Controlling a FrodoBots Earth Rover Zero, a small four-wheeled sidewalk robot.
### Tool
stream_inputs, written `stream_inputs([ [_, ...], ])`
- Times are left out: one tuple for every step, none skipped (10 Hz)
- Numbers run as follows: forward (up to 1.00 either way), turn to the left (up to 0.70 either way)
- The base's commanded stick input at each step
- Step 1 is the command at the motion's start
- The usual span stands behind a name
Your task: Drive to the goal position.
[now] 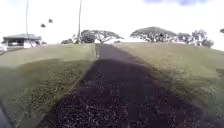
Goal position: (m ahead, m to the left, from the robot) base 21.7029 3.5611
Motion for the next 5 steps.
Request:
stream_inputs([
  [0.50, 0.00],
  [0.50, 0.00],
  [0.50, 0.00],
  [0.50, 0.00],
  [0.50, 0.00],
])
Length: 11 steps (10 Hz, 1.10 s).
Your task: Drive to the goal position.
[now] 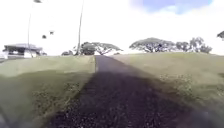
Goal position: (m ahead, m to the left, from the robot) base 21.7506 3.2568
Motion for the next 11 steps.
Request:
stream_inputs([
  [0.50, 0.00],
  [0.50, 0.00],
  [0.50, 0.00],
  [0.50, 0.00],
  [0.50, 0.00],
  [0.50, 0.00],
  [0.50, 0.00],
  [0.50, 0.00],
  [0.50, 0.00],
  [0.50, 0.00],
  [0.50, 0.00],
])
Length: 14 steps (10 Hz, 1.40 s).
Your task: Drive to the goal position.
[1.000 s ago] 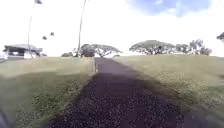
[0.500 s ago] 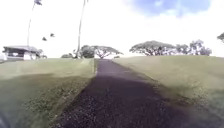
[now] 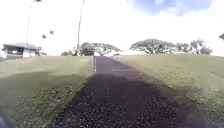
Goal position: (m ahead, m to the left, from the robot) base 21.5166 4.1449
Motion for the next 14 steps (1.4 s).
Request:
stream_inputs([
  [0.50, 0.00],
  [0.50, 0.00],
  [0.50, 0.00],
  [0.50, 0.00],
  [0.50, 0.00],
  [0.50, 0.00],
  [0.50, 0.00],
  [0.50, 0.00],
  [0.50, 0.00],
  [0.50, 0.00],
  [0.50, 0.00],
  [0.50, 0.00],
  [0.50, 0.00],
  [0.50, 0.00],
])
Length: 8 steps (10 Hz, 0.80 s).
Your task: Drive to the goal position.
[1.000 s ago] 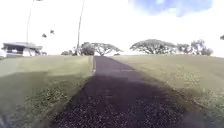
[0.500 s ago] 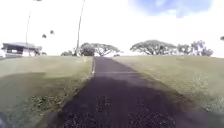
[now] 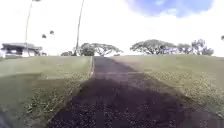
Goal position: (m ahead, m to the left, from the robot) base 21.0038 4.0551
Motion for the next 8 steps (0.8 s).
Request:
stream_inputs([
  [0.50, 0.00],
  [0.50, 0.00],
  [0.50, 0.00],
  [0.50, 0.00],
  [0.50, 0.00],
  [0.50, 0.00],
  [0.50, 0.00],
  [0.50, 0.00],
])
